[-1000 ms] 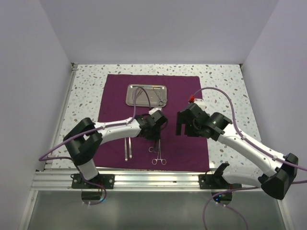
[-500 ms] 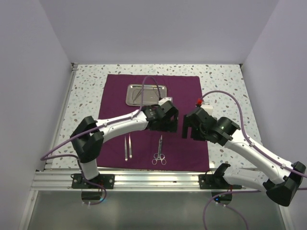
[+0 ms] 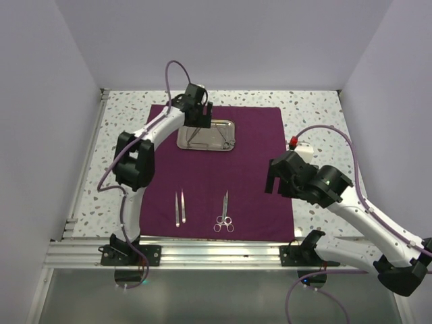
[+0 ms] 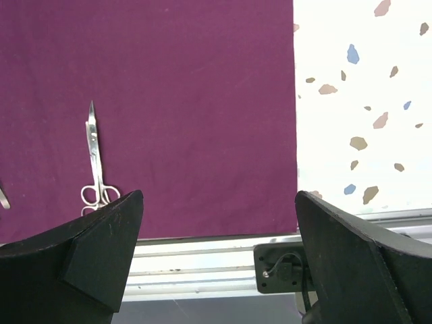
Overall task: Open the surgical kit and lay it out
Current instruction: Pick up the medical item from the container, then place the medical item in the surgical kit.
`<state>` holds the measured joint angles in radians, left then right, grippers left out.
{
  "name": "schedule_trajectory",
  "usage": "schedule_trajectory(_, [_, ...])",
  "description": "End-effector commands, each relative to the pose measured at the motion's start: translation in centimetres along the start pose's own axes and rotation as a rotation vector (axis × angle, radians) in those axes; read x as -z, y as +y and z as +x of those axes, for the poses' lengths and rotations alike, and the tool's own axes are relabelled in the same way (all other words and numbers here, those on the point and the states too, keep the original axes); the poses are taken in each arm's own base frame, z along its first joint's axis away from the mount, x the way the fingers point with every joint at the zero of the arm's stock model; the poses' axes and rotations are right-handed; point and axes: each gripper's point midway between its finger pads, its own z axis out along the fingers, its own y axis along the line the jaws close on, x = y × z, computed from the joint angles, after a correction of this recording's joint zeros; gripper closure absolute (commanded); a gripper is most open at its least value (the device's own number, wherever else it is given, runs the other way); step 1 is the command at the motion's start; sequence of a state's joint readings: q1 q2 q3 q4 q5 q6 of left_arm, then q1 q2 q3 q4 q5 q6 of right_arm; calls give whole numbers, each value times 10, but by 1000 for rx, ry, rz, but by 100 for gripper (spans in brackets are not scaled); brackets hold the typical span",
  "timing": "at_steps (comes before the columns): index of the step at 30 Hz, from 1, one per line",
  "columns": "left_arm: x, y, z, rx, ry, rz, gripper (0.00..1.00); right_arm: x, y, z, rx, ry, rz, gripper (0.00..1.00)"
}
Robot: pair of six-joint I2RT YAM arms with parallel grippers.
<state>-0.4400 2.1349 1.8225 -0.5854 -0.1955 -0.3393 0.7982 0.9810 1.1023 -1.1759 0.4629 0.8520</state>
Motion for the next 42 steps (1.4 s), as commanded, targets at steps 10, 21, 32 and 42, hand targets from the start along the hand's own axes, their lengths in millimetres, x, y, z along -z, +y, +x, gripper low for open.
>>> schedule_trajectory(10, [-77,-1,9,-154,70,35,10,10,-19,-8,-30,-28,84,2])
schedule_trajectory(21, [-84,15,46,-131,168,10,86,3,-10,-15,-30,-55,70,2])
schedule_trajectory(32, [24,14,1,-52,71,67,100,-33,60,-80,79,-109,-44,1])
schedule_trajectory(42, [126,34,131,6,179,55,100,-136,162,-169,202,-121,-138,2])
